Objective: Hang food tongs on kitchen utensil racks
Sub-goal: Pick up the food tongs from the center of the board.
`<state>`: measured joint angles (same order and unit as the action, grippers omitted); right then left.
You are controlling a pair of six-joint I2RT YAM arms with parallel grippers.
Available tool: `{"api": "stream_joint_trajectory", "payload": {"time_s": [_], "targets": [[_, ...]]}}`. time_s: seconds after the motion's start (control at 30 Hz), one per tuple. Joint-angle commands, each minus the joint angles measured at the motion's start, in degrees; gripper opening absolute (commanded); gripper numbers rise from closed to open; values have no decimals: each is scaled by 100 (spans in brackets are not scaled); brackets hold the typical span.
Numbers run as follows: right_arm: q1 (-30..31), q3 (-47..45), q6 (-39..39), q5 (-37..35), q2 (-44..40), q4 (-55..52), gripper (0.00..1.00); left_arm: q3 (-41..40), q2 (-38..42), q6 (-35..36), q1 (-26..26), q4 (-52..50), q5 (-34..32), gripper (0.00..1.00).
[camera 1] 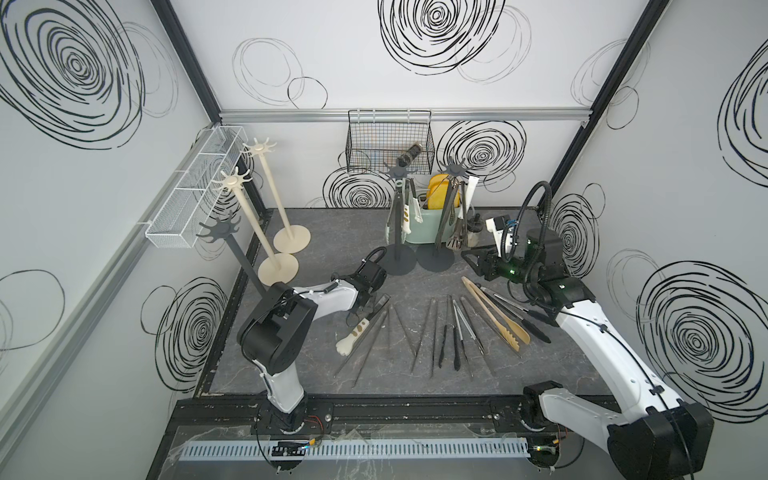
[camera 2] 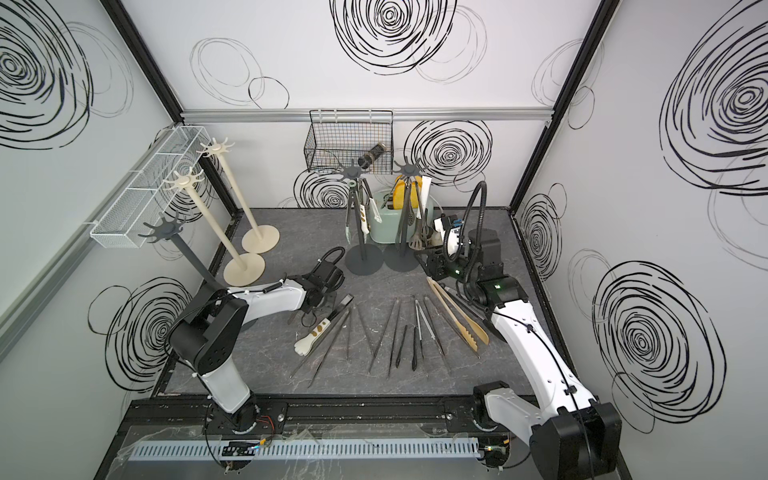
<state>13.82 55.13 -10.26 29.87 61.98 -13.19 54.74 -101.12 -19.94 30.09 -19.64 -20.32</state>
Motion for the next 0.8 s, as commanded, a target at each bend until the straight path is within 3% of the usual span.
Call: {"api": "stream_joint_trajectory", "payload": {"time_s": [0.0,0.2,0.37,0.6,0.77], "targets": [[-28,-58,23,85,-96,58,45,68,268,-116,-72,-176,-433,0],[-64,-116,-1,37,-116,97,44,432,930,47,-138,-117,-316,0],[-98,-147,0,76,-126,139,44,854,1751,195,-484,-40,178,0],[-126,-173,0,124,-151,238,44,1635,2561,919,-1167,286,1914,0],[-143,-195,-26,177,-134,274,43,1803,2989,1487,-1254,851,2814,0]]}}
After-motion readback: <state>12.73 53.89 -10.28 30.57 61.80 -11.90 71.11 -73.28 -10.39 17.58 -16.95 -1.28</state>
